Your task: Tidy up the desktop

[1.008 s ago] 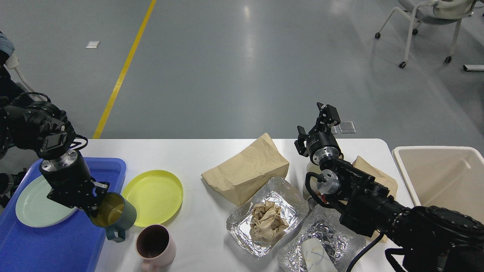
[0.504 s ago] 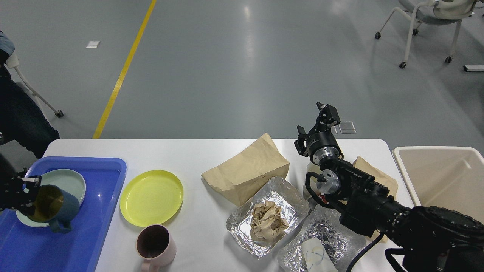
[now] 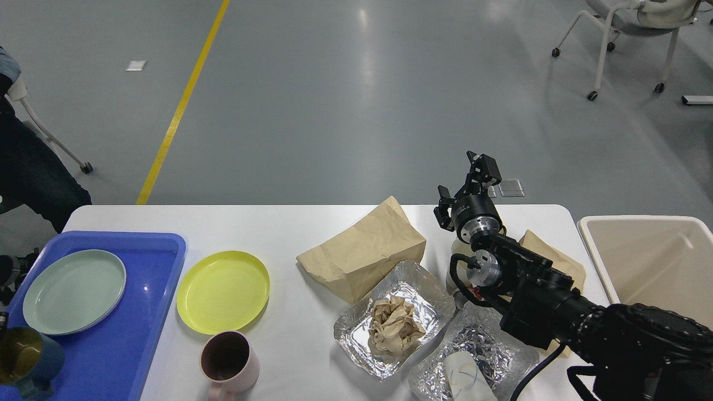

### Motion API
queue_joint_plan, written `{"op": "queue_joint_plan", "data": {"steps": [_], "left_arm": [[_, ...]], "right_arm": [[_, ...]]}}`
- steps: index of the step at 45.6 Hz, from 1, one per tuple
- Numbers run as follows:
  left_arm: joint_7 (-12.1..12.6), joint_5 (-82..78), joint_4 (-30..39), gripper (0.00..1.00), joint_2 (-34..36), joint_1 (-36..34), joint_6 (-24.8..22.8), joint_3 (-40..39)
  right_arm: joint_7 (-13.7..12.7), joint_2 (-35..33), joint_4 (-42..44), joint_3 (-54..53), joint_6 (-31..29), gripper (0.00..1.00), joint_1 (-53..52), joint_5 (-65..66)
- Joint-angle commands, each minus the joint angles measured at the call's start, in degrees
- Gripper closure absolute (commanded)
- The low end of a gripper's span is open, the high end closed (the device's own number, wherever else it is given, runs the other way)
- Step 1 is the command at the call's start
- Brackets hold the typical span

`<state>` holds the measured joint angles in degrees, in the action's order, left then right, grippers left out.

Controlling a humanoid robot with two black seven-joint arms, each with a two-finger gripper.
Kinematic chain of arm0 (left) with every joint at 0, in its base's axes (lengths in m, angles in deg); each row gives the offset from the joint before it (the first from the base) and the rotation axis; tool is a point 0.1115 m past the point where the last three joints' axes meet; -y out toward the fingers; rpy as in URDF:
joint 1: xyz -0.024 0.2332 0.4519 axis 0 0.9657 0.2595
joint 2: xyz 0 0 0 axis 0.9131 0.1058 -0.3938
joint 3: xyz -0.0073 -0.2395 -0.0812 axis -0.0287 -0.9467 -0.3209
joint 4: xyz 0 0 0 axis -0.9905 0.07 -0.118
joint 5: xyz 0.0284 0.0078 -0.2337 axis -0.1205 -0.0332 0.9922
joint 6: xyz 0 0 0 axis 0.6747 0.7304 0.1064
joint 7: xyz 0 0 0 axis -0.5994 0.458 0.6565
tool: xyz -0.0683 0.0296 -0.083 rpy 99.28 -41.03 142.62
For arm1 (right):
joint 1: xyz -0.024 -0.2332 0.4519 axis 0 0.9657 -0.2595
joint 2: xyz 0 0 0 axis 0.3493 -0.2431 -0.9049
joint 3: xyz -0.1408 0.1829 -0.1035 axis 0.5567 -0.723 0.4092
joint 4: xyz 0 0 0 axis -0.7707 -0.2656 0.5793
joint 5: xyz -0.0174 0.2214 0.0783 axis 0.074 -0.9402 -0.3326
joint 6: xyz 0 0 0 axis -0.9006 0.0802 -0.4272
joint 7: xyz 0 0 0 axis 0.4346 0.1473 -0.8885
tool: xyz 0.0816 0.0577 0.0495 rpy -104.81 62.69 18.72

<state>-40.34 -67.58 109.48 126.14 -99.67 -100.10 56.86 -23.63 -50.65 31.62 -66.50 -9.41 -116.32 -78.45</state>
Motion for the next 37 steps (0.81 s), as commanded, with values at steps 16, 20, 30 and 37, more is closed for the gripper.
{"op": "queue_joint_plan", "data": {"steps": [16,20,30,37], "left_arm": [[-0.3,0.0,-5.5,1.0,-0.1,5.2,0.0,-0.4],[-0.3,0.0,-5.5,1.0,-0.5,6.2,0.0,-0.5],[-0.3,0.0,-6.7,1.0,-0.9,7.4,0.0,-0.3],[-0.3,0.0,-7.3,1.0,-0.9,8.2,0.0,-0.2]], "right_arm": [[0.0,0.0,0.0,0.0,0.0,0.0,0.0,0.0],[0.0,0.0,0.0,0.0,0.0,0.0,0.0,0.0],[0.0,0.0,0.0,0.0,0.0,0.0,0.0,0.0],[0.0,0.0,0.0,0.0,0.0,0.0,0.0,0.0]]}}
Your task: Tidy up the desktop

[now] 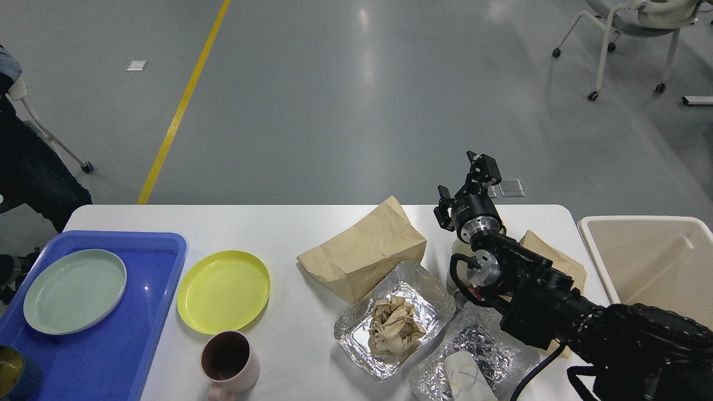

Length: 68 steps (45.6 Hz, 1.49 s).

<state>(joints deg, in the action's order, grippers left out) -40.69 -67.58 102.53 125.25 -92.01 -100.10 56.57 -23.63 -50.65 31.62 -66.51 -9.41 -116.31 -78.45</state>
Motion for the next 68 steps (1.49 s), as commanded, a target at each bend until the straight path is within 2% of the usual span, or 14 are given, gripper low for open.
{"op": "queue_joint_plan", "data": {"steps": [1,16,23,42,57,68], "left_arm": [[0.0,0.0,-0.3,1.0,0.0,0.5,0.0,0.2],[0.3,0.0,-1.1,0.94,0.0,0.5,0.0,0.2],[0.4,0.0,-2.6,0.82,-0.1,0.8,0.0,0.2],[0.4,0.0,-3.3,0.67,-0.1,0.8,0.0,0.2],[0.4,0.0,-3.3,0.26,0.5,-2.6,0.0,0.4],[0.4,0.1,-3.4,0.18,-1.1,-9.7,0.0,3.7]], "right_arm": [[0.0,0.0,0.0,0.0,0.0,0.0,0.0,0.0],[0.0,0.0,0.0,0.0,0.0,0.0,0.0,0.0],[0.0,0.0,0.0,0.0,0.0,0.0,0.0,0.0],[0.0,0.0,0.0,0.0,0.0,0.0,0.0,0.0],[0.0,0.0,0.0,0.0,0.0,0.0,0.0,0.0],[0.0,0.0,0.0,0.0,0.0,0.0,0.0,0.0]]}}
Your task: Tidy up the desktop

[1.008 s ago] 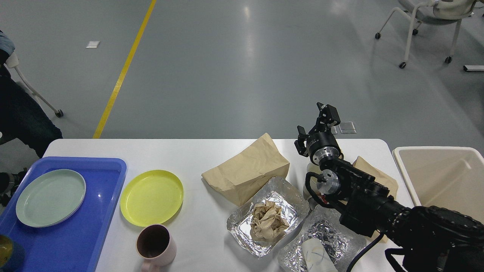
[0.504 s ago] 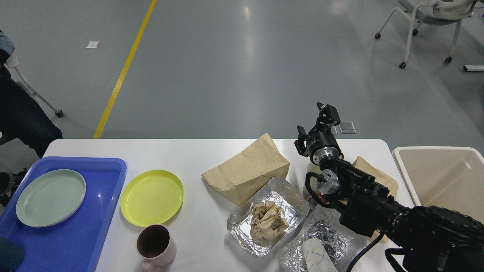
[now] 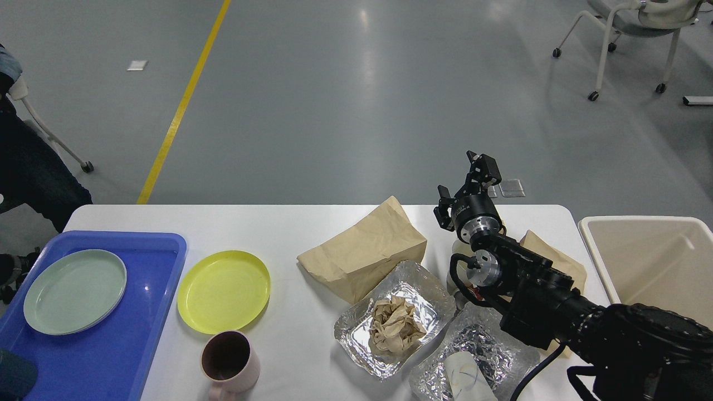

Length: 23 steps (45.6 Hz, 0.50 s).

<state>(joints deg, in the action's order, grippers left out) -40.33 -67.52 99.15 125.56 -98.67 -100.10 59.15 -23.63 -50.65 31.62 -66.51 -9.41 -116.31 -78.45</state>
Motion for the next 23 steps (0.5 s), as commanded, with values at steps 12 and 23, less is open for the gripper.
{"op": "queue_joint_plan", "data": {"steps": [12,23], "left_arm": [[0.0,0.1,2.9,0.13,-14.3,-10.6,0.0,1.3],[0.0,0.1,16.8,0.13,-25.7,-16.2,0.0,1.1]], "right_arm": [[0.0,0.0,0.0,0.0,0.0,0.0,0.0,0.0],[0.0,0.0,0.0,0.0,0.0,0.0,0.0,0.0]]}}
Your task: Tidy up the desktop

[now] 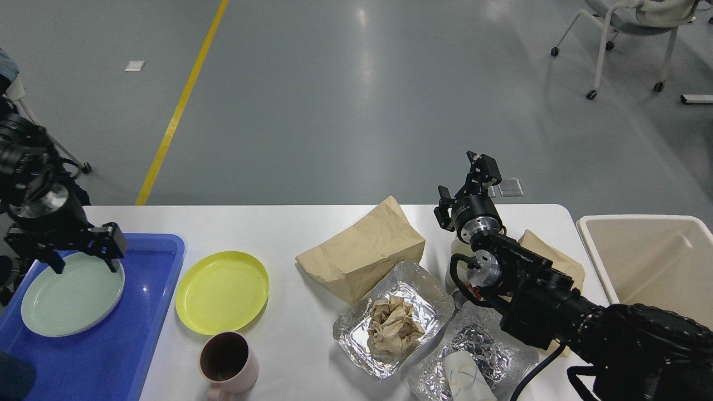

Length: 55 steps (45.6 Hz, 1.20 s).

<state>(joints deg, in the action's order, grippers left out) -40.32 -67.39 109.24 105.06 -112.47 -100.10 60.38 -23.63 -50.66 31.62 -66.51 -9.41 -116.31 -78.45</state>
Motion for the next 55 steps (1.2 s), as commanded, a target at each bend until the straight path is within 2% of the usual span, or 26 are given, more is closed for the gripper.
{"op": "queue_joint_plan", "data": {"steps": [1,7,13,21,31,39,55], "left_arm": [[0.0,0.1,8.3,0.13,-5.9,-2.8,0.0,-0.1],[0.0,0.2,16.8,0.13,-8.0,-5.8,0.0,-0.1],[0.0,0.3,21.0,0.13,-8.1,-7.0,0.0,-0.1],[0.0,0.9,21.2,0.13,-9.1,-7.2,0.0,-0.3],[-0.1,1.2,21.2,0.13,-12.7,-6.7,2.3,-1.2],[-0.3,2.4,21.2,0.12,-15.8,-6.1,2.2,-2.2],[-0.4,2.8,18.0,0.11,-19.3,-1.1,2.0,-2.3]], "right_arm": [[0.0,0.0,0.0,0.0,0.0,0.0,0.0,0.0],[0.0,0.0,0.0,0.0,0.0,0.0,0.0,0.0],[0.0,0.0,0.0,0.0,0.0,0.0,0.0,0.0],[0.0,0.0,0.0,-0.1,0.0,0.0,0.0,0.0],[0.0,0.0,0.0,0.0,0.0,0.0,0.0,0.0],[0.0,0.0,0.0,-0.1,0.0,0.0,0.0,0.0],[0.0,0.0,0.0,0.0,0.0,0.0,0.0,0.0]]}}
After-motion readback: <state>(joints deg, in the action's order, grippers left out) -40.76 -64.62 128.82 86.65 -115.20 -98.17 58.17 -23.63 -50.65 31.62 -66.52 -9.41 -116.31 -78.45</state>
